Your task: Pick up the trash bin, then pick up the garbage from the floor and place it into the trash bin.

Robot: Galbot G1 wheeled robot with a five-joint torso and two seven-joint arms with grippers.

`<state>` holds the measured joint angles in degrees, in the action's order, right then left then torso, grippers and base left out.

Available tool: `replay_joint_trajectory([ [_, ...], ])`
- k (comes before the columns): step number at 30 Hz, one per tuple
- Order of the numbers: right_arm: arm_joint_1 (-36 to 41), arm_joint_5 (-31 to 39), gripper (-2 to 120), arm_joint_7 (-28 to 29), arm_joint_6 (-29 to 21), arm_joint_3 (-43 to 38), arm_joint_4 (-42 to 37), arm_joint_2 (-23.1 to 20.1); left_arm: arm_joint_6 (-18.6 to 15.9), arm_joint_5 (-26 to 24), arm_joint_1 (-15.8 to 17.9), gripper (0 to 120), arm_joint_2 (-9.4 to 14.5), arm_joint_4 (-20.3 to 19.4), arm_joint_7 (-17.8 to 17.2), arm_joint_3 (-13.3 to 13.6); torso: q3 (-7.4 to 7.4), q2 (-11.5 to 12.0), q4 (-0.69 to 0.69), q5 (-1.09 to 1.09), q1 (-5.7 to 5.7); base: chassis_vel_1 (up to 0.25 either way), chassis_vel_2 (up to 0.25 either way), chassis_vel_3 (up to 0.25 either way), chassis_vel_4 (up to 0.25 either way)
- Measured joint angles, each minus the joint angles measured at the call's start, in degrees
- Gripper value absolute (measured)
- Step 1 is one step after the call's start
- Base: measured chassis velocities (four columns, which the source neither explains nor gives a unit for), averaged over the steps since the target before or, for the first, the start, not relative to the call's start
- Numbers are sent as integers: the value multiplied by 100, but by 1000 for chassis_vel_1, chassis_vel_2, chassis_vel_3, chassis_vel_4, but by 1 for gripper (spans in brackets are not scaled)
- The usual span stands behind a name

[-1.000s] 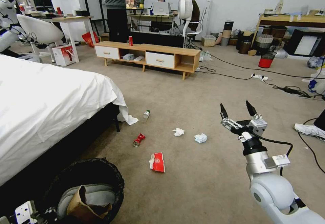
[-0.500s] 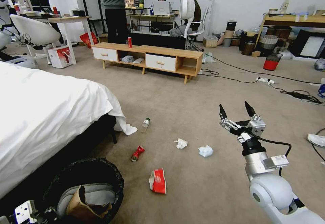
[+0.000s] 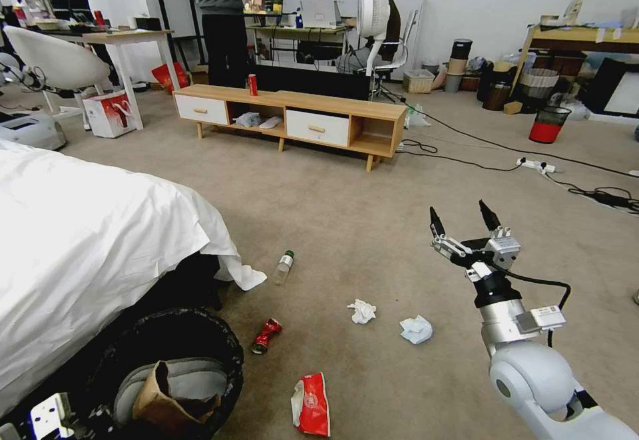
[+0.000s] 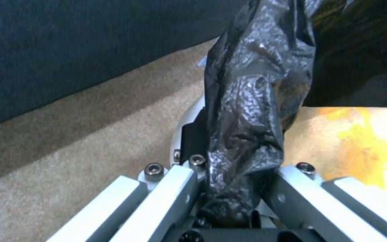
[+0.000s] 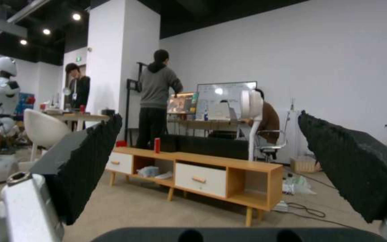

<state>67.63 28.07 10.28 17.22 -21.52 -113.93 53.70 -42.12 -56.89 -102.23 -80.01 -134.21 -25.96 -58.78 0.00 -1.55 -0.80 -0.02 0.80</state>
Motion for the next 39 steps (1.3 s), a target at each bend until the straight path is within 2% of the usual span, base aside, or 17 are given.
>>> replay_joint_trajectory([
  [11, 45, -70, 100, 67, -185, 12, -83, -48, -1, 1, 4, 1, -6, 10, 5, 10, 0, -1, 0, 2, 0, 16, -3, -14, 8],
  [17, 117, -63, 100, 352, -507, 48, -251, -120, -2, 6, -6, 1, -6, 11, 10, 19, 0, 0, 0, 2, 0, 0, 0, 0, 0],
  [19, 256, 252, 100, 634, -1145, 138, -586, -328, -2, 8, -17, 1, 22, 11, 14, 19, 0, -1, 0, 4, 0, 0, 0, 0, 0],
  [20, 256, 252, 100, 634, -1145, 138, -586, -328, -2, 8, -17, 1, 22, 11, 14, 19, 0, -1, 0, 4, 0, 0, 0, 0, 0],
  [22, 334, 1004, 100, 1053, -2107, 291, -1023, -599, -2, 12, -16, 1, 40, 12, 19, 25, 0, -1, 0, 2, 0, 0, 0, 0, 0],
  [23, 334, 1004, 100, 1053, -2107, 291, -1023, -599, -2, 12, -16, 1, 40, 12, 19, 25, 0, -1, 0, 2, 0, 0, 0, 0, 0],
  [26, 231, 2296, 100, 1649, -3172, 450, -1445, -909, -2, 15, 37, 1, 82, 32, 19, 85, 0, -1, 0, 2, 0, 0, 0, 0, 0],
  [27, 231, 2296, 100, 1649, -3172, 450, -1445, -909, -2, 15, 37, 1, 82, 32, 19, 85, 0, -1, 0, 2, 0, 0, 0, 0, 0],
  [29, 36, 3345, 100, 2249, -3990, 519, -1682, -1035, -2, 11, 135, 1, 144, 100, 18, 146, 0, -1, 0, 2, 0, 0, 0, 0, 0],
  [35, -111, 4043, 100, 2617, -4422, 678, -1753, -1144, -2, -19, 210, 1, 235, 175, 16, 173, 0, -1, 0, 1, 1, 0, 0, 0, 0],
  [37, -274, 4576, 100, 2992, -4692, 930, -1711, -1116, -2, -59, 258, 1, 302, 230, 15, 173, 0, -1, 0, 2, 0, 0, 0, 0, 0],
  [39, -320, 4689, 100, 3074, -4745, 1014, -1673, -1078, -2, -68, 272, 1, 312, 241, 15, 175, 0, -1, 0, 2, 1, 0, 0, 0, 0],
])
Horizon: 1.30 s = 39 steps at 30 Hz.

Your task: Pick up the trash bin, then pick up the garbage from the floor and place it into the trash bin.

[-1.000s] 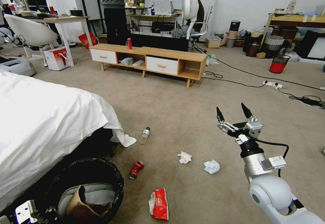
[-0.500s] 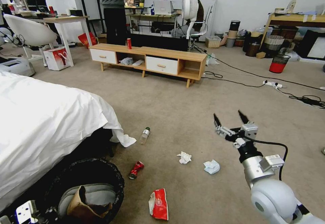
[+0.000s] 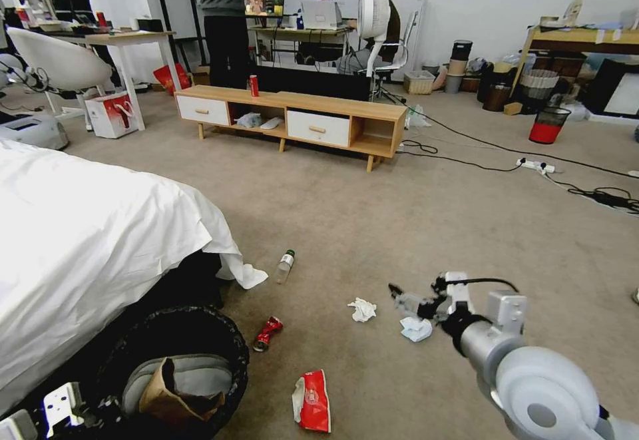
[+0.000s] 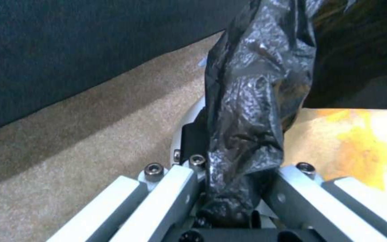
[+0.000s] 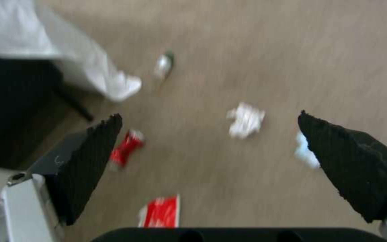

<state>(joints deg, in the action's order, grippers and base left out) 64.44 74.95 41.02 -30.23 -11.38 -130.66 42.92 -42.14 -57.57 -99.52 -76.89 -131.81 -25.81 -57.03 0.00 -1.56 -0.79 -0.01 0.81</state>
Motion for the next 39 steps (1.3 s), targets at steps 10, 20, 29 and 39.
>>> replay_joint_trajectory([
  [10, -533, 533, 100, 593, -278, 745, 783, 529, 0, -19, 67, 1, 33, 114, -3, 3, 0, 0, 0, 1, 0, 0, 0, 0, 0],
  [20, -751, 402, 100, 578, -307, 1115, 1647, 743, 0, -32, 107, 1, 106, 260, 0, -1, 0, 0, -1, 0, 0, 0, 0, 0, 0],
  [29, -1001, 312, 100, 570, -346, 1745, 2323, 1032, 0, -39, 111, 1, 144, 352, -9, -27, 0, 0, -1, 1, 0, 0, 0, 0, 0],
  [39, -1461, 387, 100, 279, -353, 2498, 2879, 1236, 0, -60, 135, 1, 172, 413, -10, -36, 0, 0, 0, 0, 0, 0, 0, 0, 0],
])
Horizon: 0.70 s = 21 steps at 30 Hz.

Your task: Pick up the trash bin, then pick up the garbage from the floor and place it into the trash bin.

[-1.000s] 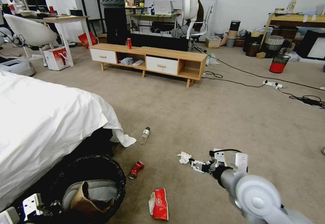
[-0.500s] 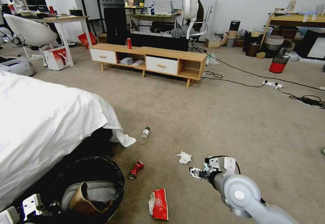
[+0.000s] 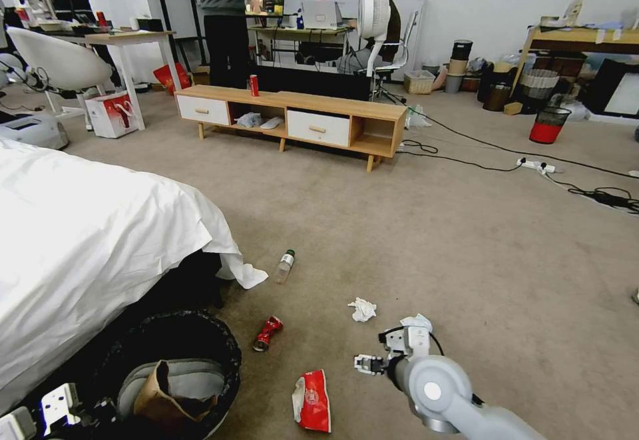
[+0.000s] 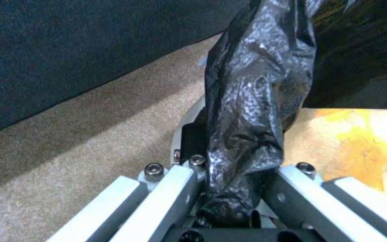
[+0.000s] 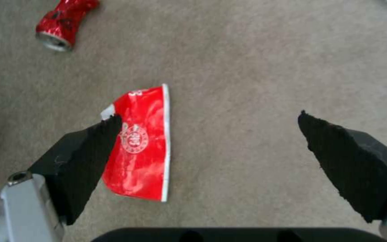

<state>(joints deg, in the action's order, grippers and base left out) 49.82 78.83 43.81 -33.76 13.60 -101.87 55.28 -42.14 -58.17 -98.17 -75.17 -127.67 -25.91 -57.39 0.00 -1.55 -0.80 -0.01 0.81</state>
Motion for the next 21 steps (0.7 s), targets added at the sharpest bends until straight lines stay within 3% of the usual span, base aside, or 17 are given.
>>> replay_joint_trajectory([
  [21, -702, -71, 100, -314, -6, 841, 1386, 983, 0, -26, 88, 1, 56, 135, -8, 25, 0, 0, 0, 0, 0, 0, 0, 0, 0],
])
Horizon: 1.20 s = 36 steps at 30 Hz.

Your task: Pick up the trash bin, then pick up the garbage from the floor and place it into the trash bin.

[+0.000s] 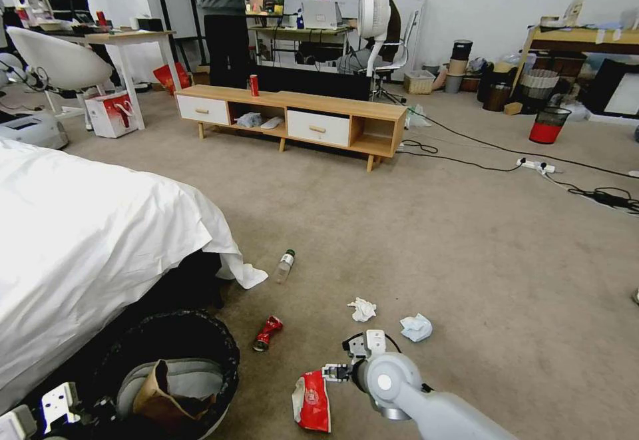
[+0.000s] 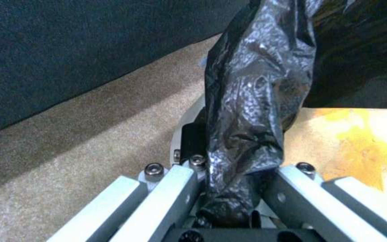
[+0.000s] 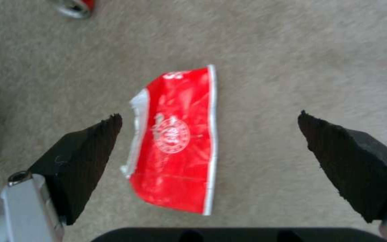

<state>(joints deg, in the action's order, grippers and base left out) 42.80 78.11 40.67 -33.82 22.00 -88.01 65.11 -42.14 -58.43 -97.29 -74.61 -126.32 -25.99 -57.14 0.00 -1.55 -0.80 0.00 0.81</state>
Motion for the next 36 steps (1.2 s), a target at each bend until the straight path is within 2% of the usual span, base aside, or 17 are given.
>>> replay_joint_trajectory([
  [10, -129, -209, 100, -221, 20, 257, 690, 555, 0, -2, -23, 1, 2, 9, -1, 6, 0, 0, 0, 0, 0, 0, 0, 0, 0],
  [36, -447, -616, 100, -698, 169, 614, 2127, 1176, 0, 0, -66, 1, -27, -32, 21, -1, 0, 0, 0, 0, 0, 0, 0, 0, 0],
])
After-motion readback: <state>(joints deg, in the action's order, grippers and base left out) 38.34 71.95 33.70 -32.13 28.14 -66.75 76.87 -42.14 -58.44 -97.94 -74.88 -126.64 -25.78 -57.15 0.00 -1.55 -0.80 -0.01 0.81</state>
